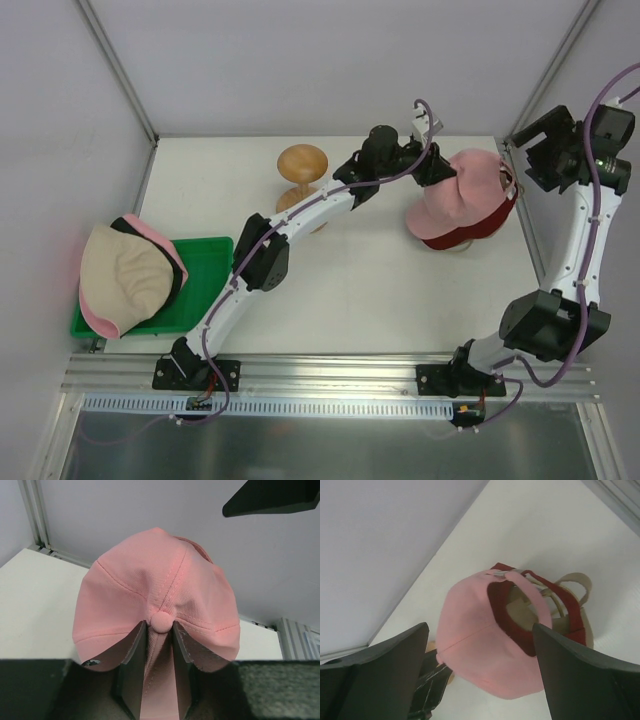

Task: Stack the hats

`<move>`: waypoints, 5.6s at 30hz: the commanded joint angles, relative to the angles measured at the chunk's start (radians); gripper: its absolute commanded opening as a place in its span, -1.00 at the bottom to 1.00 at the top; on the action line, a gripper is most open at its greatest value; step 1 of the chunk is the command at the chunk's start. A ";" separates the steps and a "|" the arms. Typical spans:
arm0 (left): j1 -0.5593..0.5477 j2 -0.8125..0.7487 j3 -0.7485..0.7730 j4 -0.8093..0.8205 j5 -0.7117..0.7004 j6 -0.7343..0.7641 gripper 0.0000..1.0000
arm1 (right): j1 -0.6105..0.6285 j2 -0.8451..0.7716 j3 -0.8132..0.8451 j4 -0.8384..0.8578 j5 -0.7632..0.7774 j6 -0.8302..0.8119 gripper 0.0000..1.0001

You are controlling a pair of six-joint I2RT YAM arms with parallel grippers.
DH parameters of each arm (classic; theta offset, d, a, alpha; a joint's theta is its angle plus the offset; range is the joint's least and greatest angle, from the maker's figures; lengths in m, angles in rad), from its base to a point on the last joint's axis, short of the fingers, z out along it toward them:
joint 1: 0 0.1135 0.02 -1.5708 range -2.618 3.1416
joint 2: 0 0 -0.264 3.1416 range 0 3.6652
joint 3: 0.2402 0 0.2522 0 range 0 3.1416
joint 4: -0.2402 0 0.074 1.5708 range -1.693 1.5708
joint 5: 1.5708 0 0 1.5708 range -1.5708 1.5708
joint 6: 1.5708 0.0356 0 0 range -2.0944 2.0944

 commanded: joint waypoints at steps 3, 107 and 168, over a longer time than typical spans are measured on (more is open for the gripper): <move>-0.026 -0.012 -0.036 0.038 0.004 0.013 -0.44 | 0.008 0.020 -0.053 -0.015 0.122 -0.043 0.70; -0.007 -0.293 -0.438 0.107 -0.020 -0.079 0.09 | -0.055 -0.014 -0.181 -0.037 0.132 -0.035 0.81; 0.932 -1.198 -1.452 -1.039 -1.133 -0.165 0.48 | 1.165 -0.122 -0.414 0.236 0.214 -0.161 0.84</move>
